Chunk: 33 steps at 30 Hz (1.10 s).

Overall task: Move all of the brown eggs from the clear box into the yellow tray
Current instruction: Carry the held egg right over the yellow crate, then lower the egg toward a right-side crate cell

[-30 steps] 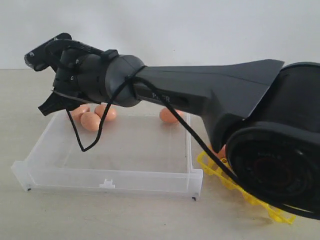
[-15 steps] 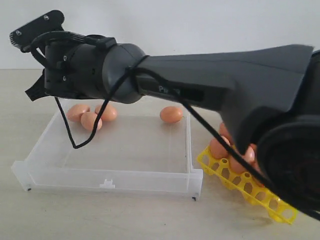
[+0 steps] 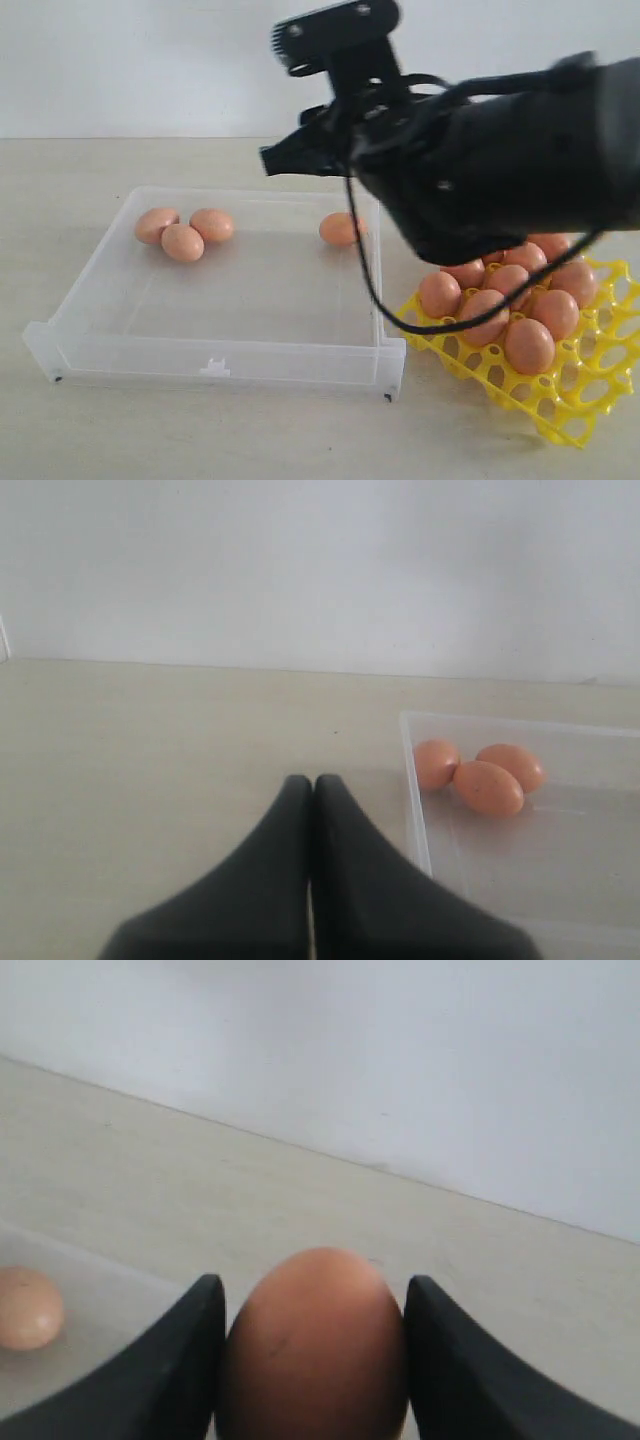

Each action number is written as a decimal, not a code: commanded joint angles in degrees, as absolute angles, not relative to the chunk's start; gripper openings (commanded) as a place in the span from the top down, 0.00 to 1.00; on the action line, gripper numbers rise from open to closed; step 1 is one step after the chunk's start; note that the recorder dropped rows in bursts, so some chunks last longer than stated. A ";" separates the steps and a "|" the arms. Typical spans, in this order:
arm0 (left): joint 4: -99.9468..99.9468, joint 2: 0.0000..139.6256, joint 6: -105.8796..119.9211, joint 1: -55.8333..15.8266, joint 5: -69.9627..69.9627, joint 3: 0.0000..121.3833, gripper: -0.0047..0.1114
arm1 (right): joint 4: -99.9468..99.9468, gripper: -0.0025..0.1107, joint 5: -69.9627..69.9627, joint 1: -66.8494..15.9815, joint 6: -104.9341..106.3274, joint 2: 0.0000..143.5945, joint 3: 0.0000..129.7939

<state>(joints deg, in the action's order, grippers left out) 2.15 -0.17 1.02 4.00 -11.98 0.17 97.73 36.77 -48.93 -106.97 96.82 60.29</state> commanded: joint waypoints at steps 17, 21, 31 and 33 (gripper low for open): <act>2.03 0.00 1.16 4.04 -11.64 0.00 1.00 | 99.95 0.97 30.96 -22.80 -110.55 78.00 29.02; 2.03 0.00 1.16 4.04 -11.64 0.00 1.00 | 99.95 0.97 29.33 -20.22 -109.41 79.98 29.02; 2.03 0.00 1.16 4.04 -11.64 0.00 1.00 | 99.95 0.97 29.89 -19.01 -113.25 84.63 31.42; 2.03 0.00 1.16 4.04 -11.64 0.00 1.00 | 99.95 0.97 33.07 -19.01 -113.73 84.63 31.64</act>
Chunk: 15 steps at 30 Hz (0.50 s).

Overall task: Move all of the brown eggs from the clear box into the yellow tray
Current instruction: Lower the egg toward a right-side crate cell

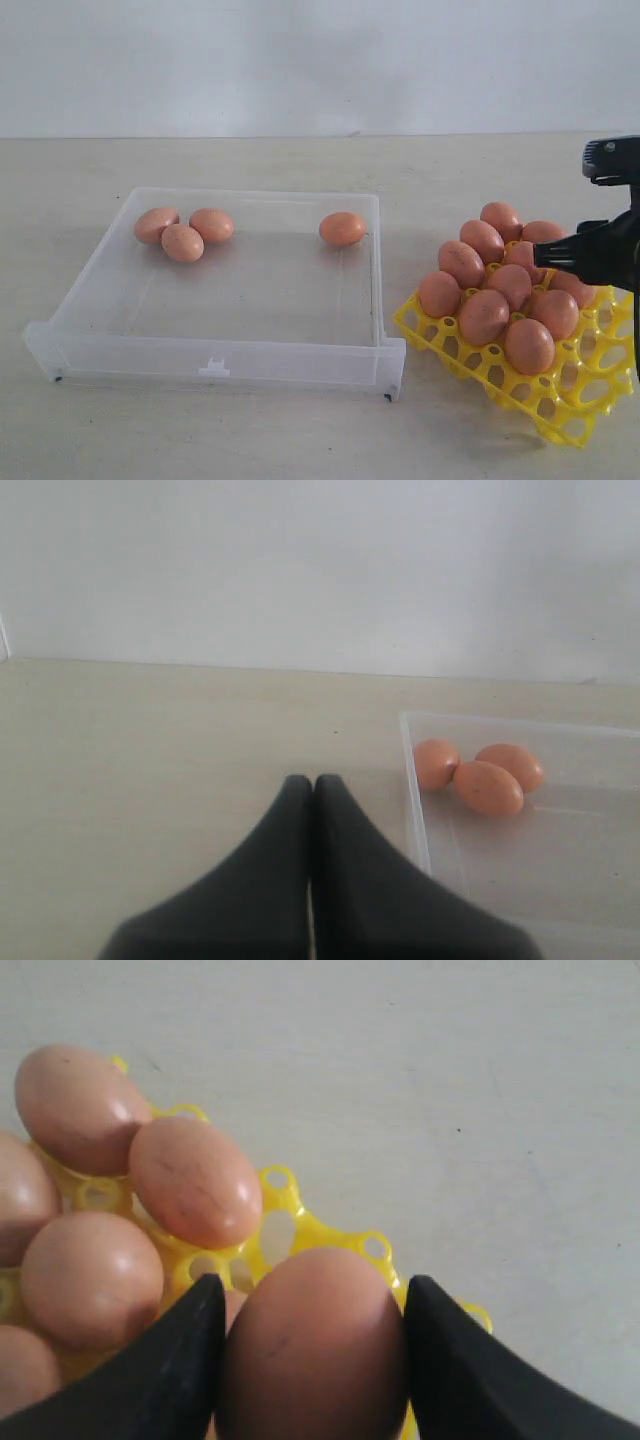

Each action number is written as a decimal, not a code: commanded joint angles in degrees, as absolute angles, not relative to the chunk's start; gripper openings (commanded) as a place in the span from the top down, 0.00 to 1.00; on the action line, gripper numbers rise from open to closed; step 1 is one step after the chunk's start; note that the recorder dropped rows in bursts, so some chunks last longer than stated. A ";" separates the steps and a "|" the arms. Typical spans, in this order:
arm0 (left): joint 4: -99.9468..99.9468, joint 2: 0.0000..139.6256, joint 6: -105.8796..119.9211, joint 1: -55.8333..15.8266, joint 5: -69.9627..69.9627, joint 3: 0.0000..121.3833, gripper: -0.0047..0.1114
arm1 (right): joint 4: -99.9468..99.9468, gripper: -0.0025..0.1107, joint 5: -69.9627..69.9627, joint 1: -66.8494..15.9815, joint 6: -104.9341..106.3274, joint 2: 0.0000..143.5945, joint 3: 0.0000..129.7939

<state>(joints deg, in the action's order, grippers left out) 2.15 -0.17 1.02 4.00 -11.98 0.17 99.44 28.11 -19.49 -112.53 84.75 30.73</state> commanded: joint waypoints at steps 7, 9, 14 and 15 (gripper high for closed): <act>2.03 0.00 1.16 4.04 -11.64 0.00 1.00 | 99.95 0.97 32.36 -16.63 -114.63 84.63 31.64; 2.03 0.00 1.16 4.04 -11.64 0.00 1.00 | 99.95 0.97 31.66 -15.48 -114.33 84.63 31.95; 2.03 0.00 1.16 4.04 -11.64 0.00 1.00 | 99.95 0.97 27.19 -13.32 -112.74 84.74 33.90; 2.03 0.00 1.16 4.04 -11.64 0.00 1.00 | 99.95 0.97 25.58 -12.98 -112.20 85.18 34.17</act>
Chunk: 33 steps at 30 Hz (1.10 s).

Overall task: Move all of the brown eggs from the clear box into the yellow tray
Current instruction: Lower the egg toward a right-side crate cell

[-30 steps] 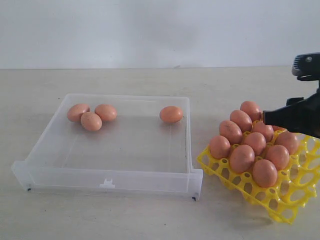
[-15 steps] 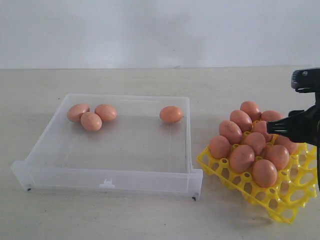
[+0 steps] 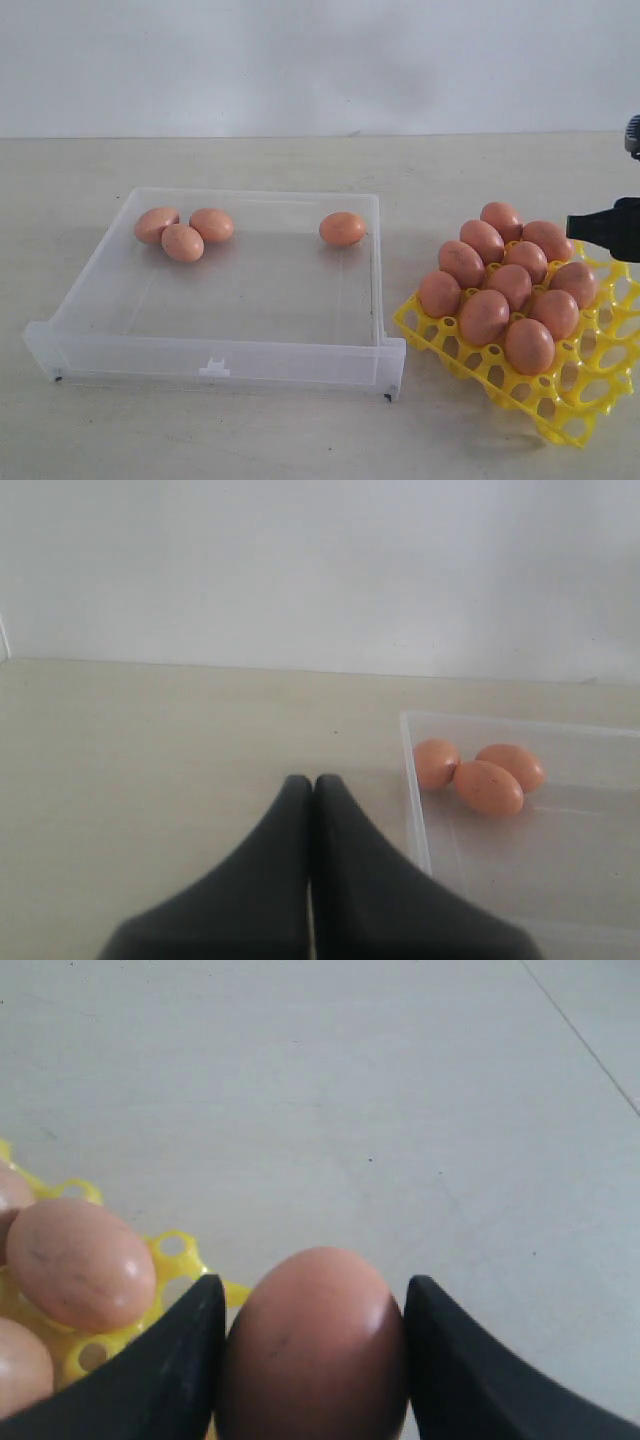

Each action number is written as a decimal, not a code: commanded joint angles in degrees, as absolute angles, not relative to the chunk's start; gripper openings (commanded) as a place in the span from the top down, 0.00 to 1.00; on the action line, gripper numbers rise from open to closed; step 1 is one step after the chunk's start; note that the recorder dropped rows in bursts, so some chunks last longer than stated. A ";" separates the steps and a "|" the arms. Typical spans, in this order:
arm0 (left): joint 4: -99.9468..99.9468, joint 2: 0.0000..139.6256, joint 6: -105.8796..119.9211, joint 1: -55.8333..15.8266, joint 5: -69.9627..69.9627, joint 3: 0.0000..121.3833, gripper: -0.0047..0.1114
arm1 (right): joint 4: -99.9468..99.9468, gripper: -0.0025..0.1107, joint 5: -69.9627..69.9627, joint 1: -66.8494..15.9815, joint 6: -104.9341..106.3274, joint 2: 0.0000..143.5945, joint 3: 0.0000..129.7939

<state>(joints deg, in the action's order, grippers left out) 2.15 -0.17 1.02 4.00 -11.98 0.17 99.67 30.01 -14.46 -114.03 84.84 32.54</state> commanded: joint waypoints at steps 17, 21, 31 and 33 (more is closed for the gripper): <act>2.03 0.00 1.16 4.04 -11.64 0.00 1.00 | 99.95 0.97 24.78 -13.13 -106.99 95.43 42.60; 2.03 0.00 1.16 4.04 -11.64 0.00 1.00 | 99.95 0.97 26.55 -13.13 -106.91 95.43 42.58; 2.03 0.00 1.16 4.04 -11.64 0.00 1.00 | 99.95 0.97 24.88 -13.13 -106.91 97.08 42.58; 2.03 0.00 1.16 4.04 -11.64 0.00 1.00 | 99.95 0.97 25.02 -13.13 -106.91 97.69 42.58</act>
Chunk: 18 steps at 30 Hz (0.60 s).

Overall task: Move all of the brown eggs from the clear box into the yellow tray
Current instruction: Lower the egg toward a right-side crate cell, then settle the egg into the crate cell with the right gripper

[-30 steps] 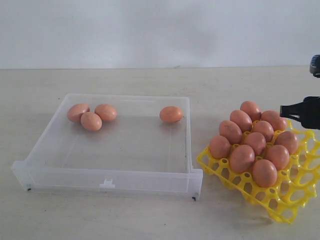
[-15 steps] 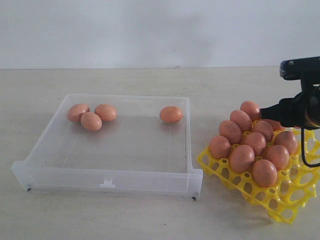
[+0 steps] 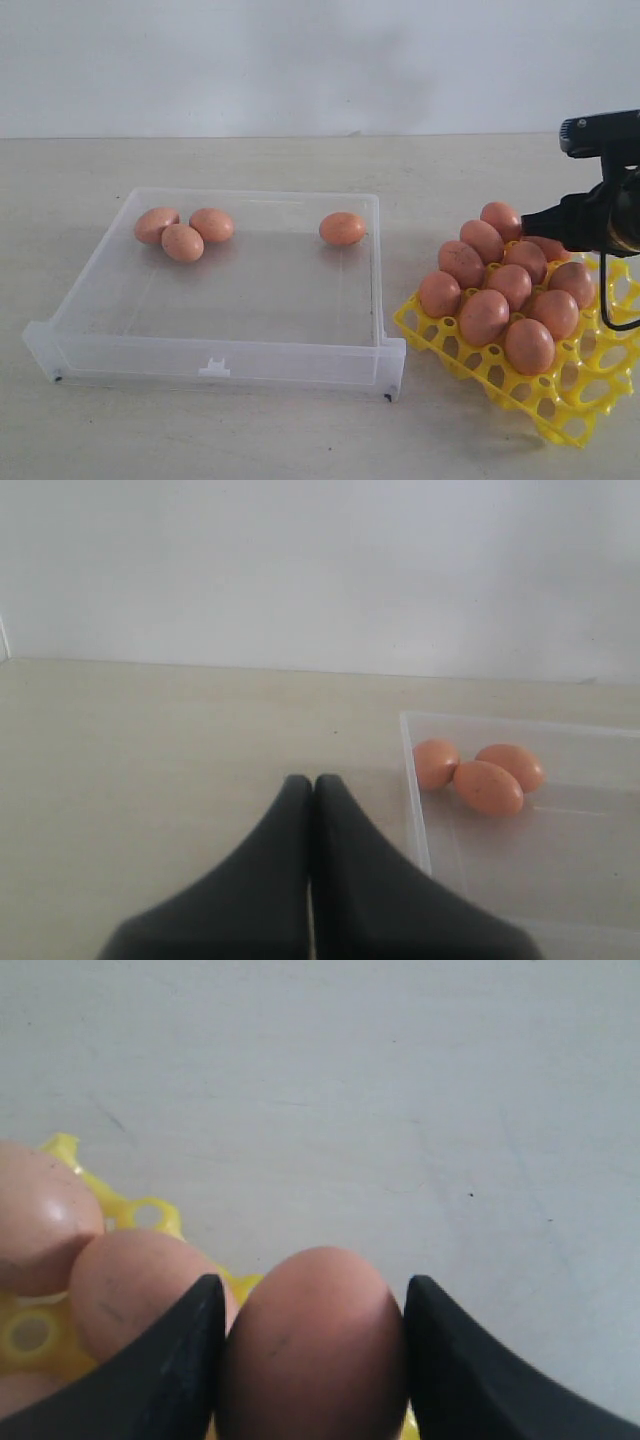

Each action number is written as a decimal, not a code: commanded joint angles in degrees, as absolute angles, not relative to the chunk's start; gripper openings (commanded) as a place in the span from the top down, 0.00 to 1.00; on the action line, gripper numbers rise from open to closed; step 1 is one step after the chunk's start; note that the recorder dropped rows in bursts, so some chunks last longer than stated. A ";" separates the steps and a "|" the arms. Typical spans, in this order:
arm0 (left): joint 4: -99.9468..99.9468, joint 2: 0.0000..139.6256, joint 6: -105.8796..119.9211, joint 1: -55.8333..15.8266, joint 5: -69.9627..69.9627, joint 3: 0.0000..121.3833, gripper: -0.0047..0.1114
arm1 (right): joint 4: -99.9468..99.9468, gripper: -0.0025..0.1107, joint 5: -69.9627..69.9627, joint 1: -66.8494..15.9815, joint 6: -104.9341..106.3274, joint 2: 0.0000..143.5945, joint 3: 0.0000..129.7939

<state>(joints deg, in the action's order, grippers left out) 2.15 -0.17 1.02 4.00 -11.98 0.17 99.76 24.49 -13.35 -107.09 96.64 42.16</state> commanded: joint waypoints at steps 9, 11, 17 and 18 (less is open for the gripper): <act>2.03 0.00 1.16 4.04 -11.64 0.00 1.00 | 99.95 0.97 25.95 -13.13 -107.32 98.57 42.58; 2.03 0.00 1.16 4.04 -11.64 0.00 1.00 | 99.95 0.97 26.19 -13.13 -107.32 98.71 42.58; 2.03 0.00 1.16 4.04 -11.64 0.00 1.00 | 99.95 0.97 25.35 -13.13 -107.83 100.67 42.58; 2.03 0.00 1.16 4.04 -11.64 0.00 1.00 | 99.95 0.97 25.66 -13.13 -107.78 100.67 42.58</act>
